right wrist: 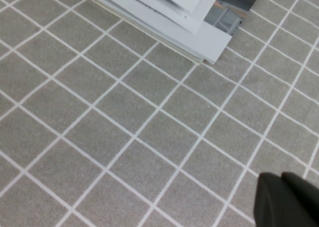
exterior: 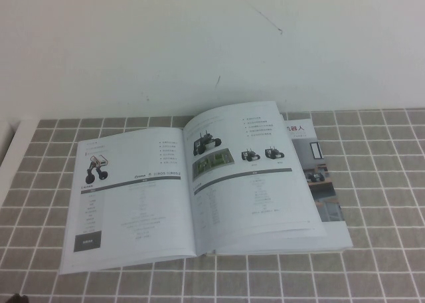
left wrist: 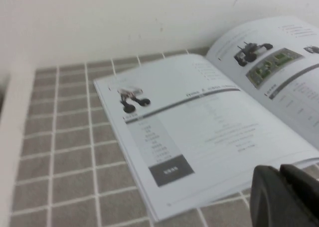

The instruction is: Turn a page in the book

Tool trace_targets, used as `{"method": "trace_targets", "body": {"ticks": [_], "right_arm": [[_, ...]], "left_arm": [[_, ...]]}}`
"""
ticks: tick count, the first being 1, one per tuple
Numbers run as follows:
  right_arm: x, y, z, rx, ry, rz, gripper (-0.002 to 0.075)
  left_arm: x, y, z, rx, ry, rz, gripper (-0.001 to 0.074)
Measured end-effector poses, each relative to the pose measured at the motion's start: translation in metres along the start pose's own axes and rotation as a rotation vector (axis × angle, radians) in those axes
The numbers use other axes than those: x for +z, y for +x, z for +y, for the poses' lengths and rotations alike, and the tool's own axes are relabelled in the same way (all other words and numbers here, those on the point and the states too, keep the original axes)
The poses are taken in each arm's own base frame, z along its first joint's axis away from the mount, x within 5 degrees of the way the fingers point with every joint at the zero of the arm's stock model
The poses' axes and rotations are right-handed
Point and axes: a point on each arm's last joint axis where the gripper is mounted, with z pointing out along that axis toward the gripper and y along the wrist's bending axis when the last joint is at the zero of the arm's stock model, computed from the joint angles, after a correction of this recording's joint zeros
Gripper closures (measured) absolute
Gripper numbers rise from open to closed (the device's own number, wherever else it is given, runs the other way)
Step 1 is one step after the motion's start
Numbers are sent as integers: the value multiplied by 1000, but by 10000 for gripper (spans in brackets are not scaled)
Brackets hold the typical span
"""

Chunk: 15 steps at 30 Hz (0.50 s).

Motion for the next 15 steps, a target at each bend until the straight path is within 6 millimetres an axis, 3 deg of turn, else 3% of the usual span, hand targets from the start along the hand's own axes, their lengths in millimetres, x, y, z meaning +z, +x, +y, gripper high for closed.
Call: {"method": "trace_targets", "body": {"ticks": [5, 15], "right_arm": [[0, 0, 0, 0, 0, 0, 727], [0, 0, 0, 2, -1, 0, 727]], "left_arm": [[-5, -1, 3, 210, -46, -39, 738], [-6, 8, 6, 133, -81, 67, 738]]}}
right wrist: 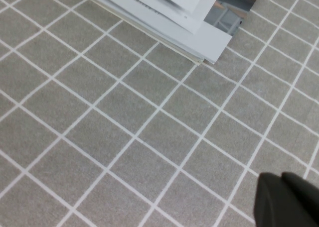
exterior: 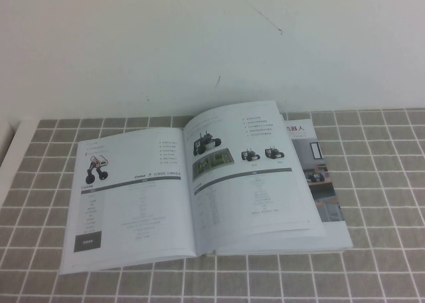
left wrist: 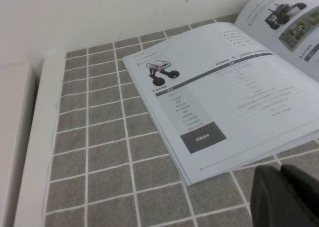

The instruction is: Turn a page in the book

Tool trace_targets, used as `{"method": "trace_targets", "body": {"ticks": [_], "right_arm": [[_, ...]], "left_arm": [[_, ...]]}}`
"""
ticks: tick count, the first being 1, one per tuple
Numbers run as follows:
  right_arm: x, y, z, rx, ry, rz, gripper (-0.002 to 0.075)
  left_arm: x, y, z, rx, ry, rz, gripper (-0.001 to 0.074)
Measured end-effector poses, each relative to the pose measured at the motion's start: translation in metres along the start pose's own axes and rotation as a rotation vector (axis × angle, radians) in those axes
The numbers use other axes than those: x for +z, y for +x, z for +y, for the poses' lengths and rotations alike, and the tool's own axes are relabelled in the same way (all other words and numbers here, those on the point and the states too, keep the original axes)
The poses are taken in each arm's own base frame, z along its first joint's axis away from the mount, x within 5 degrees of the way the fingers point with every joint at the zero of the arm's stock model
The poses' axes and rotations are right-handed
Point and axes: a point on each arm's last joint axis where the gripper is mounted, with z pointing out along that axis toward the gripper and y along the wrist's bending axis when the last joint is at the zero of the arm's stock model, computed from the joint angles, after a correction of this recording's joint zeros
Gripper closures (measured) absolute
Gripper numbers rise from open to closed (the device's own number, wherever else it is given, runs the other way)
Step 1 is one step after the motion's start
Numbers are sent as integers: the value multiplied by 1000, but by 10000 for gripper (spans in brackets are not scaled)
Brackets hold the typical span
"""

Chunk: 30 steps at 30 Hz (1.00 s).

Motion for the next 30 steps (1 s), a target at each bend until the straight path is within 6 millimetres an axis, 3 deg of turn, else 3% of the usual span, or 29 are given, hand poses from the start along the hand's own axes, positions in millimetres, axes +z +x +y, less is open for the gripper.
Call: {"method": "trace_targets", "body": {"ticks": [30], "right_arm": [[-3, 0, -1, 10, 12, -22, 727]], "left_arm": [[0, 1, 3, 29, -53, 15, 738]]}}
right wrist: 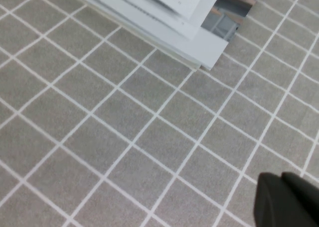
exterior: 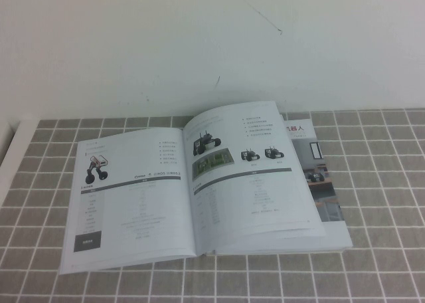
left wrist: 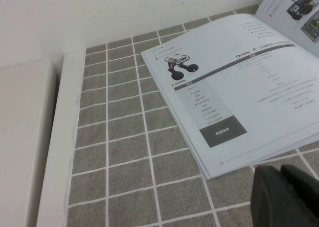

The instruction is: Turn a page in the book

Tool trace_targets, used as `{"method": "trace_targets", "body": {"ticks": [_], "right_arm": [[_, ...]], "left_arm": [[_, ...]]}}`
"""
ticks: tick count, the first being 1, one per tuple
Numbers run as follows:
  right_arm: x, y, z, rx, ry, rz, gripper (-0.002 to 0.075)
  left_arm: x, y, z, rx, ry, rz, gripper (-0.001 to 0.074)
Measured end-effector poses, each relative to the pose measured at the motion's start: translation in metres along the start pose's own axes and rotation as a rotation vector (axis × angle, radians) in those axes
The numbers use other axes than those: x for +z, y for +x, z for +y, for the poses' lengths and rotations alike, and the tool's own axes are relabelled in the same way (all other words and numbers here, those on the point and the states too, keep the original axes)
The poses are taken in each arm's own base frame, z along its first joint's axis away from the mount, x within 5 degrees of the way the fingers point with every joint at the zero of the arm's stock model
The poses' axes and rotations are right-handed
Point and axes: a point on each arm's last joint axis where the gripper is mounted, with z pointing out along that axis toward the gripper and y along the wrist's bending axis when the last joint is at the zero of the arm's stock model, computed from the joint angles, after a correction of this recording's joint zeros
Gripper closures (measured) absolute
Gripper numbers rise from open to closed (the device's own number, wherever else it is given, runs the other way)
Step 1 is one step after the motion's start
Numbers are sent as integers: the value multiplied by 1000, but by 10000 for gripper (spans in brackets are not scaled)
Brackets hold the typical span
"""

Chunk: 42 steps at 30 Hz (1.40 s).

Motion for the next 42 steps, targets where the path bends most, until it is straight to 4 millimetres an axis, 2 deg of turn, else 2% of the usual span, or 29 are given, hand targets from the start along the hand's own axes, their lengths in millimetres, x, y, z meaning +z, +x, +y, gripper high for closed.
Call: {"method": "trace_targets", "body": {"ticks": [8, 13, 16, 17, 26, 42], "right_arm": [[-21, 5, -12, 144, 244, -134, 727], [-36, 9, -13, 147, 391, -223, 727], [-31, 16, -13, 138, 406, -208, 727], [5, 44, -6, 212, 351, -215, 728], [5, 44, -6, 394, 328, -249, 728], [5, 44, -6, 415, 325, -252, 728]], "left_arm": [[0, 0, 0, 2, -1, 0, 738], [0, 0, 0, 2, -1, 0, 738], [0, 0, 0, 4, -2, 0, 738], [0, 0, 0, 7, -2, 0, 738], [0, 0, 0, -1, -2, 0, 738], [0, 0, 0, -4, -2, 0, 738]]}}
